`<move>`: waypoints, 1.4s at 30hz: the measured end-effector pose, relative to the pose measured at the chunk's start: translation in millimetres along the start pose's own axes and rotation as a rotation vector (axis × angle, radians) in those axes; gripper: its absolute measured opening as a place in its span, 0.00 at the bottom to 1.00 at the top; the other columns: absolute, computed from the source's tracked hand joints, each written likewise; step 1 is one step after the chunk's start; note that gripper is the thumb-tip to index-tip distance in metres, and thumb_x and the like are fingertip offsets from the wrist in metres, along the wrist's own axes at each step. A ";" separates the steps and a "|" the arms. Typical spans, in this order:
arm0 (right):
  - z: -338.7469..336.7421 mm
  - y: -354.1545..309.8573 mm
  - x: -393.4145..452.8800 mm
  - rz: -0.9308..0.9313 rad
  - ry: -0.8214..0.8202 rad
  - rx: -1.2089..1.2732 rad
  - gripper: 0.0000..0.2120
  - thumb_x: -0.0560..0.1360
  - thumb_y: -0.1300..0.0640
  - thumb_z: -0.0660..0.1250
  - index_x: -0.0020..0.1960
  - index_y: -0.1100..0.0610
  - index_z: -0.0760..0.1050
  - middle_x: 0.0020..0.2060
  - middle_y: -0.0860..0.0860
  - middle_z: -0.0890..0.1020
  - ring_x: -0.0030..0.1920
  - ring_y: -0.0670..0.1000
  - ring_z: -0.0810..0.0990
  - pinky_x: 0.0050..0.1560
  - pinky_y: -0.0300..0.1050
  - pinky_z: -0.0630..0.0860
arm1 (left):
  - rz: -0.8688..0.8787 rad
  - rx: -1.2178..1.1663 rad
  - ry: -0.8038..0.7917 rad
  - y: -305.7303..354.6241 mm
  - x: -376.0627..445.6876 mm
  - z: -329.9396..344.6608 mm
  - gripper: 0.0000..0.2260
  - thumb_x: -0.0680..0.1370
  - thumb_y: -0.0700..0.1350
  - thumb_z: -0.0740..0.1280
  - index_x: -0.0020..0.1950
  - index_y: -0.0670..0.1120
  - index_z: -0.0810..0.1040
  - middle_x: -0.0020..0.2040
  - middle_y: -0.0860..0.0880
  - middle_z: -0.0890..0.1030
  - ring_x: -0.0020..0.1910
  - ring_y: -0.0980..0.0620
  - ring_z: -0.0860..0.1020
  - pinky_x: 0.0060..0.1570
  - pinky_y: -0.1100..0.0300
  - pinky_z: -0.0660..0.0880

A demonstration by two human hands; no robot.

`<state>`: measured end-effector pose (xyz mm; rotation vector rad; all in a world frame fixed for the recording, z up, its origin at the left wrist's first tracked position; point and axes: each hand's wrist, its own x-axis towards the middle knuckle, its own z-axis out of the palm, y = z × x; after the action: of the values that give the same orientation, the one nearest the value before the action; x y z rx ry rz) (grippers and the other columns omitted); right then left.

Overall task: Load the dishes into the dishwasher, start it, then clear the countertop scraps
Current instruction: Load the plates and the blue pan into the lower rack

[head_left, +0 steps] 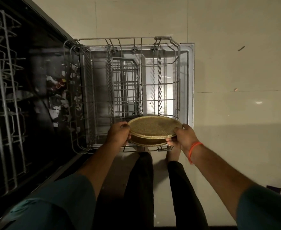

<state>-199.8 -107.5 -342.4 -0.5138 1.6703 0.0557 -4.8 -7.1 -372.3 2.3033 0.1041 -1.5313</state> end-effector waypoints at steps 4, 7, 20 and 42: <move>2.1 -3.0 8.8 0.028 -0.017 0.003 0.08 0.84 0.64 0.56 0.61 0.56 0.66 0.46 0.57 0.81 0.30 0.50 0.83 0.27 0.40 0.80 | -0.029 -0.006 -0.022 1.7 6.9 0.5 0.14 0.84 0.43 0.64 0.69 0.49 0.78 0.42 0.48 0.82 0.34 0.54 0.77 0.33 0.61 0.72; 5.2 -4.7 15.1 0.073 -0.037 0.014 0.11 0.84 0.64 0.56 0.66 0.59 0.67 0.45 0.59 0.82 0.32 0.51 0.84 0.26 0.39 0.79 | -0.048 -0.008 -0.023 1.1 12.9 -0.3 0.14 0.84 0.42 0.64 0.68 0.50 0.79 0.40 0.48 0.81 0.34 0.54 0.77 0.35 0.59 0.74; 18.3 1.4 28.2 0.112 -0.062 0.073 0.15 0.81 0.66 0.63 0.64 0.55 0.66 0.51 0.61 0.82 0.37 0.55 0.86 0.33 0.45 0.84 | -0.044 -0.076 -0.113 -0.7 15.6 -3.6 0.13 0.84 0.41 0.65 0.67 0.49 0.78 0.49 0.49 0.83 0.44 0.53 0.82 0.41 0.55 0.80; 4.6 16.6 7.6 0.124 -0.030 0.150 0.27 0.83 0.55 0.63 0.79 0.53 0.57 0.46 0.61 0.86 0.41 0.57 0.86 0.37 0.49 0.85 | -0.018 -0.194 -0.073 -12.2 -22.1 0.4 0.20 0.85 0.42 0.63 0.77 0.51 0.69 0.66 0.45 0.80 0.51 0.50 0.83 0.37 0.58 0.79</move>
<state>-202.1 -93.4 -354.6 -0.2950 1.6610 0.0282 -17.3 7.2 -355.7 2.0995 0.2430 -1.5396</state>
